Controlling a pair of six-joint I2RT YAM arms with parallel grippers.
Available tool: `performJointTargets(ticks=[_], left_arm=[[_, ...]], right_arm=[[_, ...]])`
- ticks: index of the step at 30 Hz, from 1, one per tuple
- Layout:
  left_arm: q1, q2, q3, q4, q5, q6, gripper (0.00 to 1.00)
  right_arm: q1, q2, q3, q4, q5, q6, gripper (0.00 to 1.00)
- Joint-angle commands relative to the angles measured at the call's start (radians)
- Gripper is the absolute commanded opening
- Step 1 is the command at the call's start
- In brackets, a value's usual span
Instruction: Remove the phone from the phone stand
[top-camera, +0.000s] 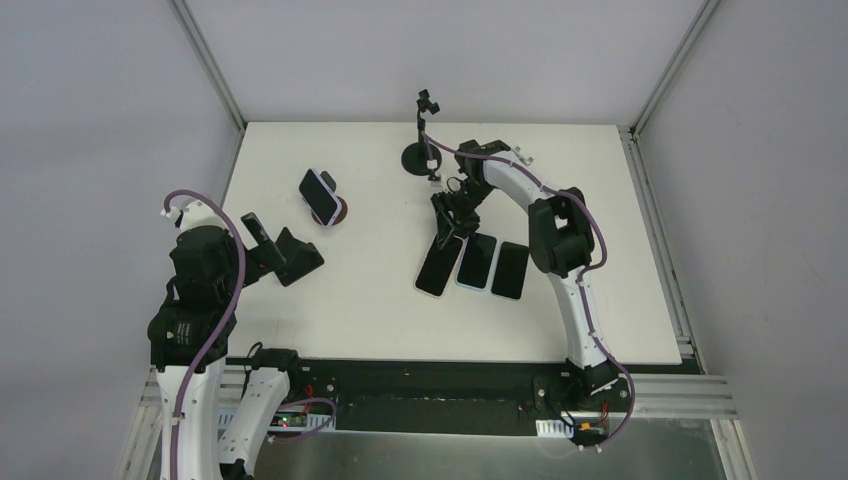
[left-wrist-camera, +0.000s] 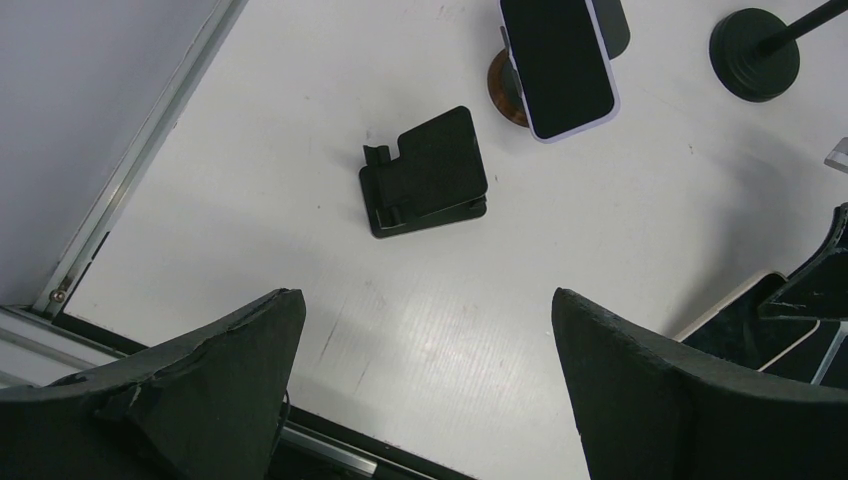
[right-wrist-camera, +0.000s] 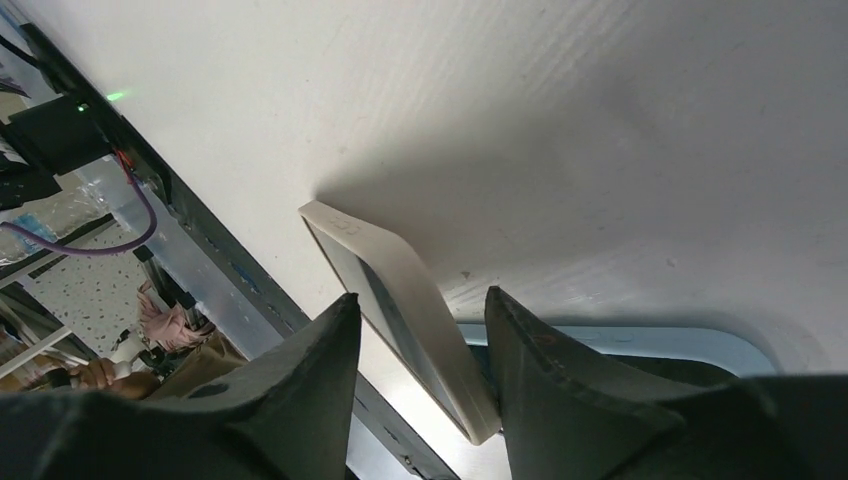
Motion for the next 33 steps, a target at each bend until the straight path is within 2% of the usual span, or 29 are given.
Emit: performJointTargets(ticks=[1, 8, 13, 28, 33], left_arm=[[0.005, 0.009, 0.005, 0.015, 0.026, 0.026, 0.99], [0.005, 0.005, 0.003, 0.015, 0.026, 0.030, 0.99], [0.005, 0.000, -0.003, 0.015, 0.025, 0.031, 0.99], [0.005, -0.008, -0.013, 0.016, 0.029, 0.030, 0.99], [0.006, -0.017, -0.022, 0.017, 0.024, 0.034, 0.99]], right_arm=[[0.010, -0.012, -0.007, 0.005, 0.000, 0.001, 0.53], [0.009, -0.013, -0.003, 0.026, 0.014, 0.023, 0.67], [0.011, -0.030, -0.013, 0.064, 0.037, 0.062, 0.72], [0.067, -0.017, 0.039, 0.091, 0.043, 0.116, 0.75], [0.070, -0.053, -0.014, 0.172, 0.213, 0.172, 0.75]])
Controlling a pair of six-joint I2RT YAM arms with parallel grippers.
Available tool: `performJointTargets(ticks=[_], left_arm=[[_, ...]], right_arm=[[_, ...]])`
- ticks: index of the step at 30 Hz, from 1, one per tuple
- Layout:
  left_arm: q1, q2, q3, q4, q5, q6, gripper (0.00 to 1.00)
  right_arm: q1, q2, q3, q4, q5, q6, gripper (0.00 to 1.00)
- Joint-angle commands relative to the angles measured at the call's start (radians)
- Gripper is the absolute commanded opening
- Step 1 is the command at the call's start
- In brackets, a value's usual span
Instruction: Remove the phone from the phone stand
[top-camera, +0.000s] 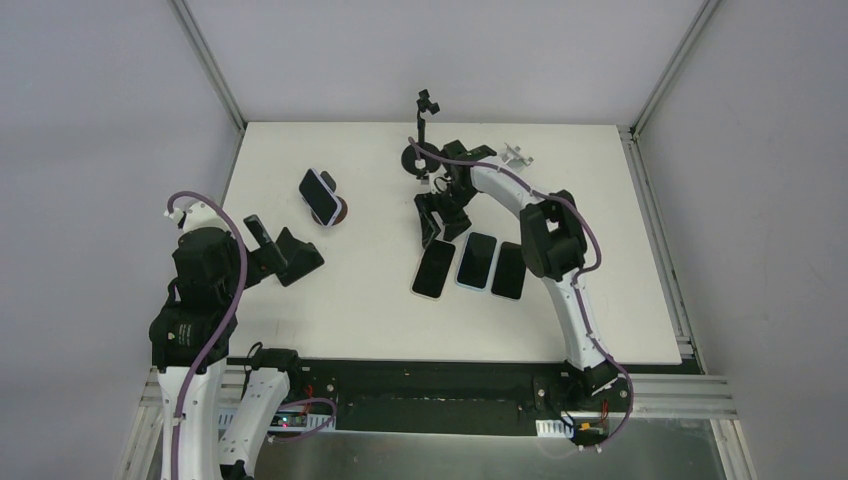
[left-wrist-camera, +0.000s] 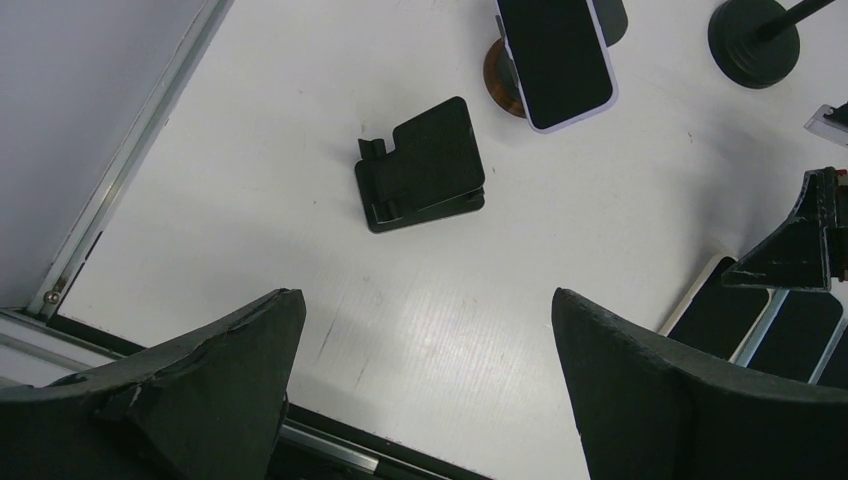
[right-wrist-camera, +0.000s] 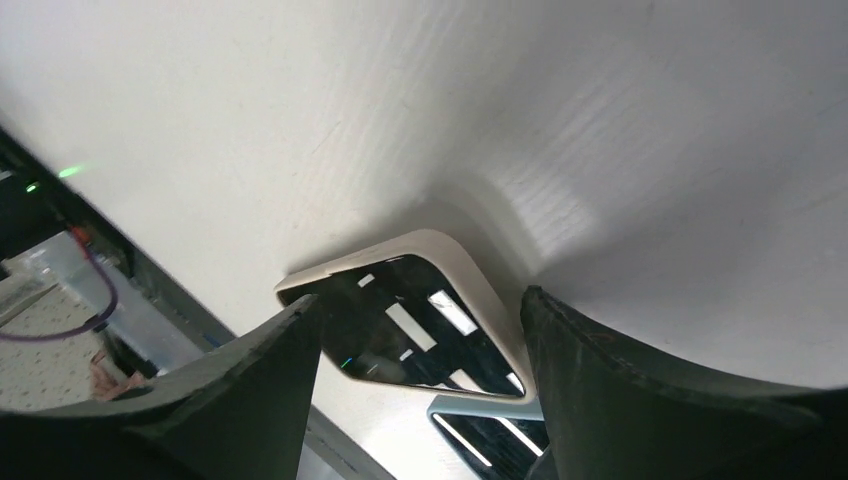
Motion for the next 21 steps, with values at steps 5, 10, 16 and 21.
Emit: performJointTargets(ticks=[5, 10, 16, 21], left_arm=[[0.005, -0.004, -0.008, 0.016, 0.004, 0.027, 0.99], [0.005, -0.001, -0.006, 0.015, -0.004, 0.028, 0.99], [0.005, -0.007, -0.017, 0.016, -0.014, 0.028, 0.99], [0.005, -0.003, -0.017, 0.016, -0.011, 0.022, 0.99]], right_arm=[[0.005, -0.136, -0.105, 0.156, 0.272, 0.106, 0.78], [0.007, -0.213, -0.161, 0.257, 0.387, 0.159, 0.80], [0.021, -0.308, -0.174, 0.383, 0.399, 0.314, 0.80], [0.093, -0.317, -0.108, 0.458, 0.415, 0.457, 0.80]])
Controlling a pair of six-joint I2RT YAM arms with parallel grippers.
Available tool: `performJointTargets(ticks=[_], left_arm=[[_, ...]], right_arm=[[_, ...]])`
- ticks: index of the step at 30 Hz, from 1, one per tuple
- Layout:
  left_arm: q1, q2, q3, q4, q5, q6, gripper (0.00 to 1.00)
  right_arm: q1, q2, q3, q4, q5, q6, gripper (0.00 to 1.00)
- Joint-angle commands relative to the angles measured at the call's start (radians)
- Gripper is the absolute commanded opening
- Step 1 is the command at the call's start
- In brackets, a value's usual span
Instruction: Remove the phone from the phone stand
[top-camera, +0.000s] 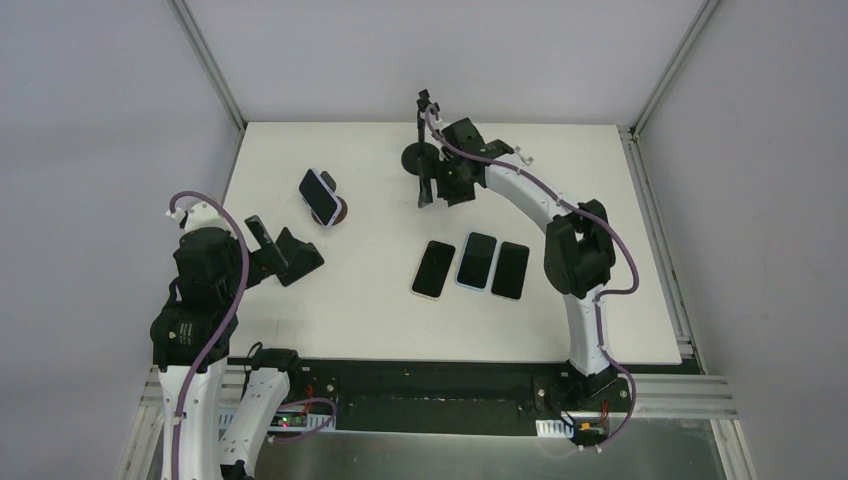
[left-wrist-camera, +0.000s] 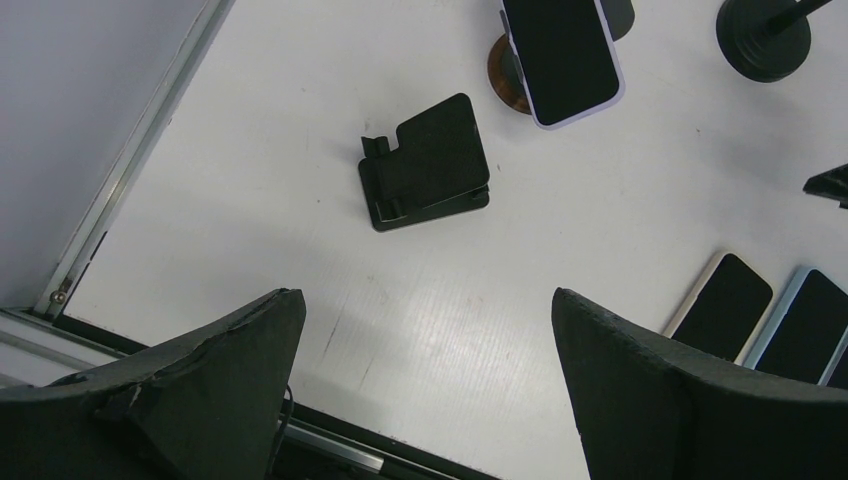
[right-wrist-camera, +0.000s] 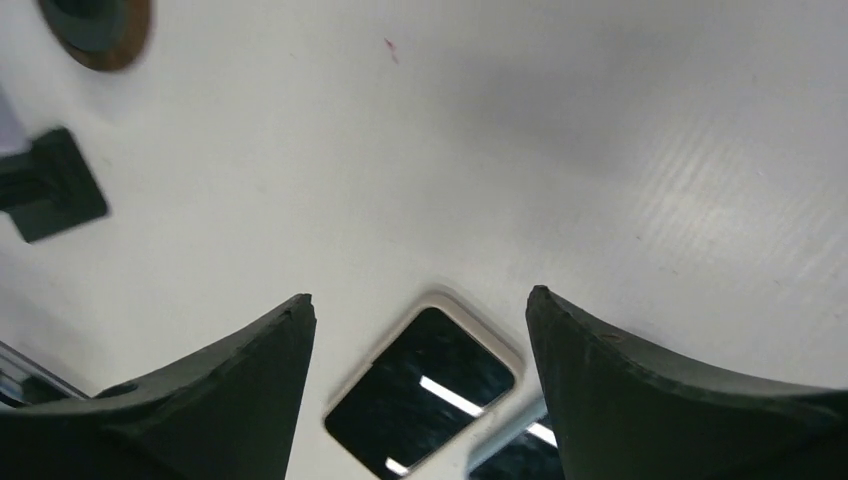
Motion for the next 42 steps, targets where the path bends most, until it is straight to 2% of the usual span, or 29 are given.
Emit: performJointTargets(ticks=[1, 9, 12, 17, 27, 33, 42], left_arm=[[0.005, 0.000, -0.004, 0.014, -0.010, 0.009, 0.99], [0.005, -0.007, -0.011, 0.014, -0.019, 0.009, 0.99], [0.005, -0.011, -0.015, 0.014, -0.021, 0.008, 0.99], [0.005, -0.018, -0.022, 0.013, -0.022, 0.009, 0.99], [0.005, -0.012, -0.023, 0.013, -0.017, 0.009, 0.99], [0.005, -0.016, -0.028, 0.014, -0.022, 0.008, 0.99], [0.005, -0.014, -0.029, 0.014, -0.024, 0.009, 0.99]], right_arm=[[0.085, -0.063, 0.082, 0.128, 0.043, 0.170, 0.80], [0.177, -0.009, 0.101, 0.375, 0.043, 0.478, 0.80], [0.194, 0.045, 0.144, 0.426, 0.039, 0.545, 0.79], [0.214, 0.139, 0.248, 0.445, 0.051, 0.566, 0.77], [0.248, 0.223, 0.259, 0.560, -0.002, 0.566, 0.72], [0.277, 0.268, 0.301, 0.571, -0.023, 0.562, 0.72], [0.288, 0.327, 0.354, 0.569, -0.003, 0.593, 0.65]])
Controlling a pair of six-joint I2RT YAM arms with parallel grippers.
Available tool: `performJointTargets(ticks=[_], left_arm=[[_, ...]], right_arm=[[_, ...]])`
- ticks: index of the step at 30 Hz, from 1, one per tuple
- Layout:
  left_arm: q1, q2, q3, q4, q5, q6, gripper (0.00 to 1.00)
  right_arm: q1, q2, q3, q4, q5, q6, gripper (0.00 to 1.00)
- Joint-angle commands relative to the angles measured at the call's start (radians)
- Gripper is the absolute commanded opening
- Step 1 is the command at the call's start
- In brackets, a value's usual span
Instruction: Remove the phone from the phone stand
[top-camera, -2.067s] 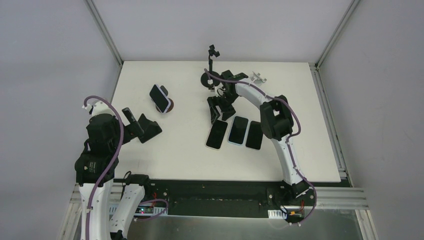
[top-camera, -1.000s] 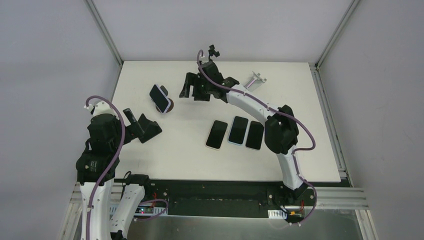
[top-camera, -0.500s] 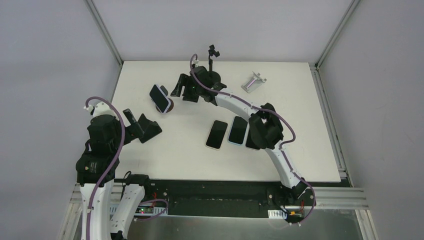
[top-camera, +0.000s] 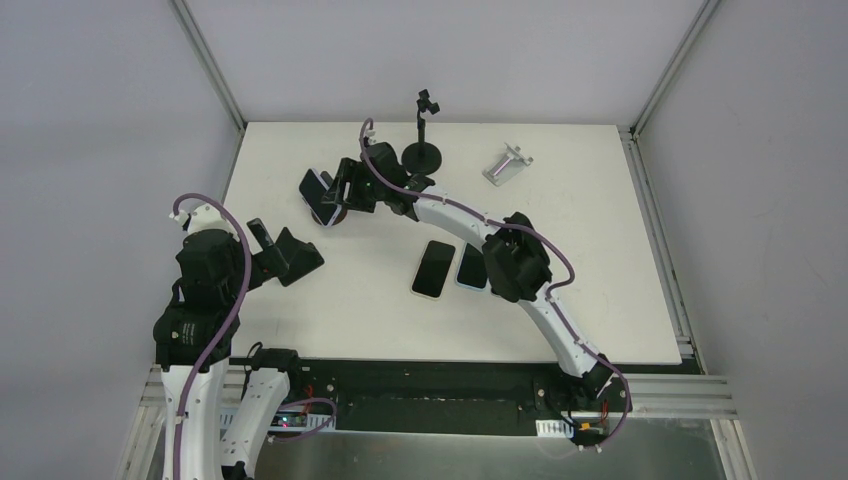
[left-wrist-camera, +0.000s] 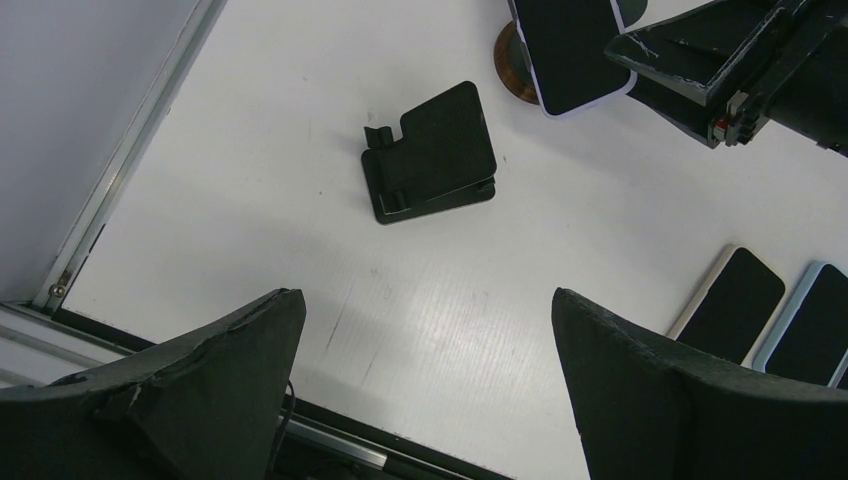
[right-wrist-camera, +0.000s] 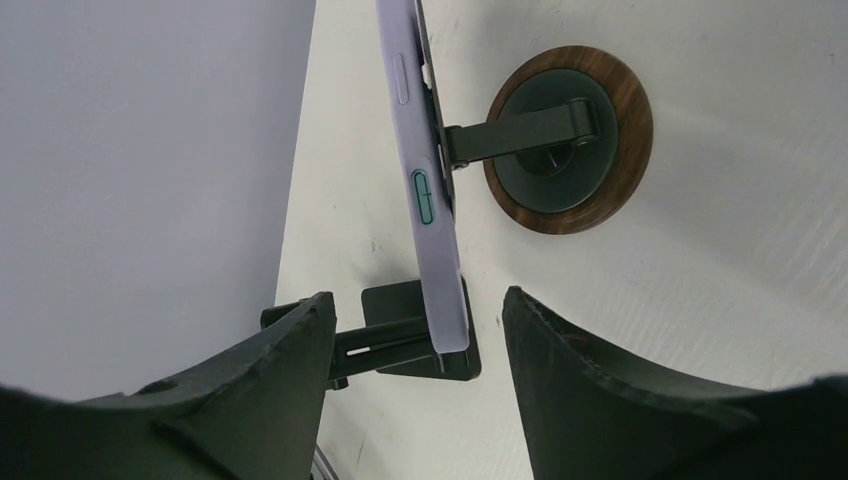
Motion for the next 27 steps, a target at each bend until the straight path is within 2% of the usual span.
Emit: performJointTargets(ticks=[1, 9, 16, 27], left_arm=[[0.005, -0.004, -0.001, 0.013, -0.023, 0.009, 0.99], [0.005, -0.004, -0.006, 0.013, -0.024, 0.009, 0.99], [0.006, -0.007, -0.016, 0.013, -0.023, 0.005, 0.99], [0.005, 0.004, -0.021, 0.013, -0.022, 0.001, 0.99]], right_arm=[[-0.002, 0.021, 0.059, 0.037, 0.007, 0.023, 0.64], [-0.003, 0.048, 0.086, 0.039, 0.011, 0.023, 0.54], [0.000, 0.062, 0.110, 0.052, -0.011, 0.020, 0.42], [0.009, -0.001, 0.065, 0.097, -0.039, -0.064, 0.08]])
